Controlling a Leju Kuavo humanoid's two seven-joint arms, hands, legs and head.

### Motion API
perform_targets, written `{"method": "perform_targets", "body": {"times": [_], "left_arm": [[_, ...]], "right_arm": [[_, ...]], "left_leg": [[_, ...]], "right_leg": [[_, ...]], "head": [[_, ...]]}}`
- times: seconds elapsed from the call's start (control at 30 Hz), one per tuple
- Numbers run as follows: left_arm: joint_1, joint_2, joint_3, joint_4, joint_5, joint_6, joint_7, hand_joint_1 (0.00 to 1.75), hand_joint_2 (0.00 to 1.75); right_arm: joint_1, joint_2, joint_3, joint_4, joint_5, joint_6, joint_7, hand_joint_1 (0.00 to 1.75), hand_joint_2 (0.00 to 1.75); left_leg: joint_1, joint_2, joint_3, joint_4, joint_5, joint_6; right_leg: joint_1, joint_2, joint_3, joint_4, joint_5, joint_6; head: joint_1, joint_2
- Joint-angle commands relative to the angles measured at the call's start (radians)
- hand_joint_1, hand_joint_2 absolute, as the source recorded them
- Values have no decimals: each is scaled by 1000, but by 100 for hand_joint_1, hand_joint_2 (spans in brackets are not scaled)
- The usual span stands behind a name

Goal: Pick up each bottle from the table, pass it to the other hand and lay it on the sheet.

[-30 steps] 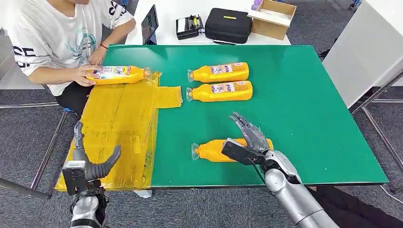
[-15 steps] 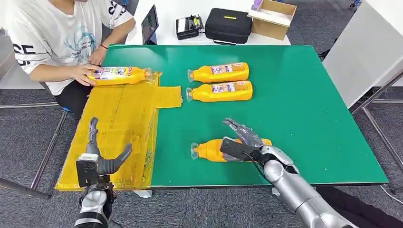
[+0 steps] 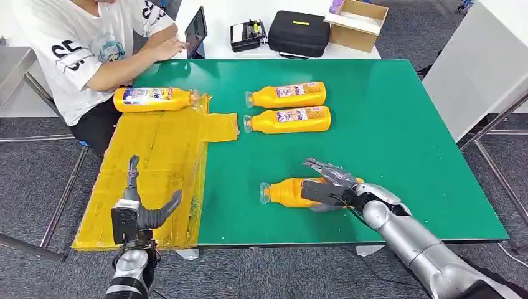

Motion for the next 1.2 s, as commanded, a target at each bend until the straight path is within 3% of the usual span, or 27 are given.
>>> {"method": "perform_targets", "body": {"times": [0.03, 0.87, 0.93, 1.0, 1.07, 1.2], "left_arm": [[-27, 0, -20, 72, 2, -1, 4, 0, 175], [-19, -2, -10, 77, 35, -12, 2, 0, 175], [-23, -4, -5, 83, 42, -19, -1, 0, 175], [-27, -18, 3, 82, 67, -46, -8, 0, 175], [-28, -21, 0, 82, 73, -44, -6, 0, 175], [-24, -22, 2, 75, 80, -48, -4, 0, 175]], "right_arm": [[-52, -31, 93, 0, -1, 7, 6, 0, 175], [-20, -41, 103, -57, -25, -52, 16, 0, 175], [-42, -70, 125, -71, -23, -34, 26, 0, 175], [-133, -212, 201, -188, -67, 67, 79, 0, 175], [-165, -270, 221, -244, -90, 102, 100, 0, 175], [-186, -270, 255, -238, -68, 107, 127, 0, 175]], "left_leg": [[0, 2, 3, 0, -1, 0], [0, 2, 2, -1, -1, 0], [0, 2, 4, 0, -1, 0], [-1, 3, 4, 1, -2, 1], [-2, 2, 1, 4, -3, 1], [-1, 3, 3, 3, -3, 2]], "right_leg": [[0, 0, 3, 0, -1, -3], [1, 1, 2, -1, -1, -2], [1, 0, 3, -1, -1, -3], [0, 1, 3, 1, -2, -3], [-1, 0, 0, 4, -3, -3], [-1, 1, 3, 2, -2, -3]], "head": [[0, 0], [0, 0], [0, 0], [0, 0], [0, 0], [0, 0]]}}
